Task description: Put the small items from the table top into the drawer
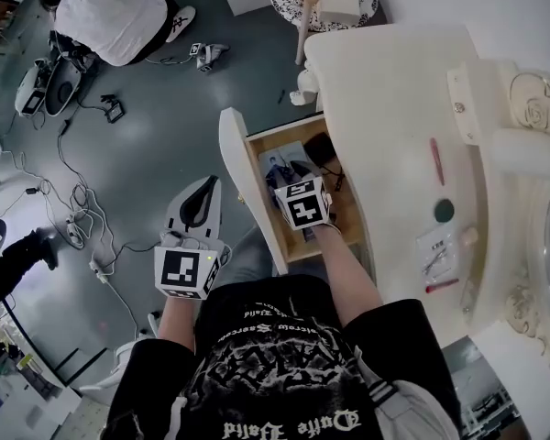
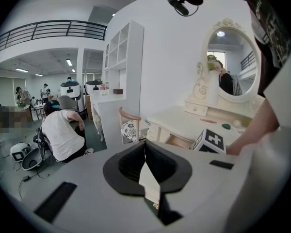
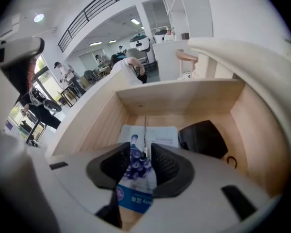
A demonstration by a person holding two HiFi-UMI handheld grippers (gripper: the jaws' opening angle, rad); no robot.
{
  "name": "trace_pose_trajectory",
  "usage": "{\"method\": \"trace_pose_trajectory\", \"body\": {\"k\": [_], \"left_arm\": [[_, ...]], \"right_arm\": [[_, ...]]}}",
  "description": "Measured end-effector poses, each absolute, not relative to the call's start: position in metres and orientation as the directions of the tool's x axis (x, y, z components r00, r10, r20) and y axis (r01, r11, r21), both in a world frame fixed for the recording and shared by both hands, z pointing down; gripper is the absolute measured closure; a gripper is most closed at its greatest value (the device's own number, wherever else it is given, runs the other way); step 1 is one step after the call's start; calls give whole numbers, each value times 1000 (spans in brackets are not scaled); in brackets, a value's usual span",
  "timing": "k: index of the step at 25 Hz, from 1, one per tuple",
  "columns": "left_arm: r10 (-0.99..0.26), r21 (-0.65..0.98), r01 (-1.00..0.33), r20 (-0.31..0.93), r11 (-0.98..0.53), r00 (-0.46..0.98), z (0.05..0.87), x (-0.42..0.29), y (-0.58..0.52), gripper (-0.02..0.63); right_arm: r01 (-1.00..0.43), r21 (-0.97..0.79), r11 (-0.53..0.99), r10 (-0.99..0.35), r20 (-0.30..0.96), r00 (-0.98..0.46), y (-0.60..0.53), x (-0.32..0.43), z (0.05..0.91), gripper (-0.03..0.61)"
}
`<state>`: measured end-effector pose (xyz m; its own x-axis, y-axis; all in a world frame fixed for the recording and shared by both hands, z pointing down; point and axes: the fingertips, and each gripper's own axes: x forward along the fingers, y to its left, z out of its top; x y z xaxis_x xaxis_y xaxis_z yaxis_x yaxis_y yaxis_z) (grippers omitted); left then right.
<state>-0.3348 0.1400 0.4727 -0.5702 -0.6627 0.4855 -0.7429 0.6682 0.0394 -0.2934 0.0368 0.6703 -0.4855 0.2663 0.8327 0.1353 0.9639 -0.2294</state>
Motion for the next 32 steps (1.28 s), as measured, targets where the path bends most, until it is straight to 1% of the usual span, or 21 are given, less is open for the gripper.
{"method": "trace_pose_trajectory", "body": {"k": [4,8,11,16,23,28,32], "left_arm": [[-682,46,-754,466,655,-564,469,-331,133,598],[-706,61,-767,441,639,-554,465,-327,125,598],[-725,108,-765,426,635,-541,464,-322,124,597],[-750,131,-774,389,619,-534,457,-322,119,598],[-794,125,-810,333,572,-509,441,-324,109,598],[-831,119,-850,317,513,-457,436,-317,98,598],[-854,130,-872,312,472,-415,435,-307,88,598]], "right_arm": [[58,-256,965,239,764,-599,25,-298,643,439],[62,-290,955,255,695,-672,21,-305,605,439],[55,-310,949,250,637,-729,19,-307,572,439],[78,-270,960,224,568,-792,15,-304,528,413],[31,-195,980,126,495,-860,-2,-287,478,413],[-34,-131,991,32,471,-882,-17,-268,457,450],[-100,-144,984,-24,458,-889,-29,-252,448,456]]}}
